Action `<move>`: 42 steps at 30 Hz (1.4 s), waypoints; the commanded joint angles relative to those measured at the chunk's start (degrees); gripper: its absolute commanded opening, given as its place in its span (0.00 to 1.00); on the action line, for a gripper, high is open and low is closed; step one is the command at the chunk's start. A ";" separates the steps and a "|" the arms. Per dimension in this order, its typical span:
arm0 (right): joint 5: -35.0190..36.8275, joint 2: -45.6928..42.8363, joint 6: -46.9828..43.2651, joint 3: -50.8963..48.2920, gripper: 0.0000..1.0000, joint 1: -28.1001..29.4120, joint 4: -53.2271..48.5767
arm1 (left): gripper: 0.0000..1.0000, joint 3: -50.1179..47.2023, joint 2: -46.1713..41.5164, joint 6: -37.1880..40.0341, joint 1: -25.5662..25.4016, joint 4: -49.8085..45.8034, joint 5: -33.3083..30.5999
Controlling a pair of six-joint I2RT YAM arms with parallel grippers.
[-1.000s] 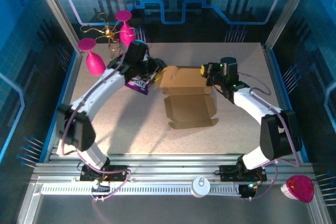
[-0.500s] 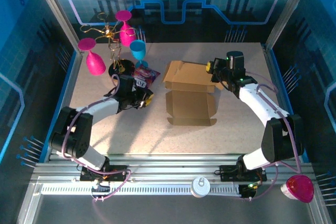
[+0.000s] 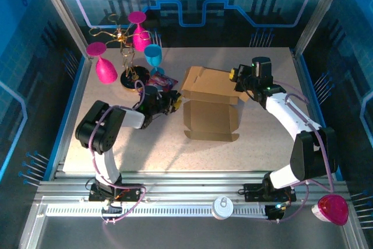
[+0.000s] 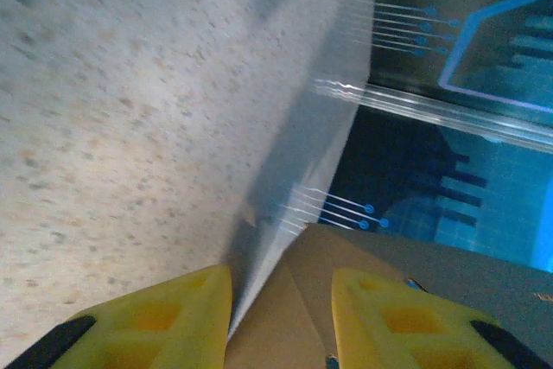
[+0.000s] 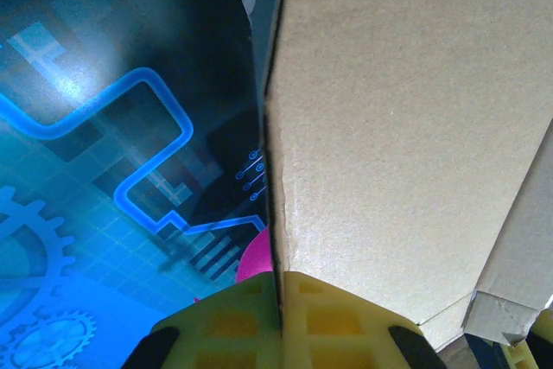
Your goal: Fold the paper box
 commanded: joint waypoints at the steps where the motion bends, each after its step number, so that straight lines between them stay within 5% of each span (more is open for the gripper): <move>1: 0.04 0.30 2.63 1.03 0.00 -0.73 -0.05 | 0.36 -1.79 0.76 -3.68 -1.25 9.92 -1.92; 14: -0.12 2.05 3.30 0.87 0.00 -0.43 1.90 | 0.38 -3.71 -3.68 -0.82 -4.78 6.66 -5.56; 29: -0.27 2.82 4.16 0.80 0.00 1.11 3.47 | 0.43 11.39 -7.66 22.61 -8.67 -34.08 -8.68; 42: 1.22 2.37 0.24 -0.58 0.00 1.48 4.42 | 0.52 14.30 -12.00 28.99 -10.88 -45.52 -14.46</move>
